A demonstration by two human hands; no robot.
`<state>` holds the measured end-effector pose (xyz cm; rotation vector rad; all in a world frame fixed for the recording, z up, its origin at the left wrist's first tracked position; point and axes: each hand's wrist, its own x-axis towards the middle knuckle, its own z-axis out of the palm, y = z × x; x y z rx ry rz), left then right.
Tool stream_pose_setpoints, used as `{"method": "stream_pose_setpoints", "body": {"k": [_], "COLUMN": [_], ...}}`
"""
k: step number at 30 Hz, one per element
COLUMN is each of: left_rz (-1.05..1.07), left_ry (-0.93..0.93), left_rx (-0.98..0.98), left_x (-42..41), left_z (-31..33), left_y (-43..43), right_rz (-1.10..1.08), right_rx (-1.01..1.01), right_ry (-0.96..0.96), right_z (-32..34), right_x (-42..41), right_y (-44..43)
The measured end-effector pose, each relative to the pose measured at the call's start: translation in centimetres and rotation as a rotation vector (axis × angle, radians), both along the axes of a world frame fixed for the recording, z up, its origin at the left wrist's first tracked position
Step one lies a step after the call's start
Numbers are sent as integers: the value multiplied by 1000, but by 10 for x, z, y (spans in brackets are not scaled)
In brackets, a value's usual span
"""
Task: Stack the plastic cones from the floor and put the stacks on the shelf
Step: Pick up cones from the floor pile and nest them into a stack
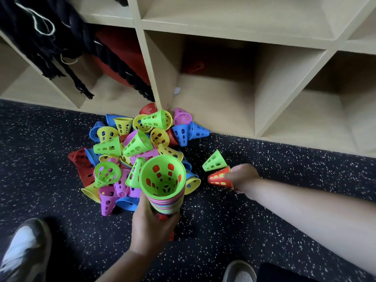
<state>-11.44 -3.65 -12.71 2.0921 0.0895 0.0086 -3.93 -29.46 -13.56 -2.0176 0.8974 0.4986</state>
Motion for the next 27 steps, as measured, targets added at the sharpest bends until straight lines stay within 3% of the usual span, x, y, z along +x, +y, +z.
{"method": "stream_pose_setpoints", "body": {"k": [2,6,12,15,18,20,24,27], "left_rz": [-5,-20,-46,-55,-71,-69,-74,-81], "left_ry": [-6,14,80,77,61,48,32,-13], "left_rx": [-4,21,47,56,57,47,3,-7], "left_x": [-1,1,1,1,1,1,2,4], "left_z": [0,-7,-15,-13,-13,-14,-16,-14], "left_y": [-2,-4,-10,-13,-16,-17,-13,-10], "right_rz": [-52,94,194,421,711,770,451,436], "right_rx": [20,-43,52,13,-23,65,306,359], "right_ry": [-33,-166,-778,-1000,-987,-919,-790,-676], "right_z": [8,52,171,212,210,196,163,138], "right_x": [1,-6,-33,-43,-40,-36,-16,-2], "right_y": [-1,-7,0,10,23,30,28,28]}}
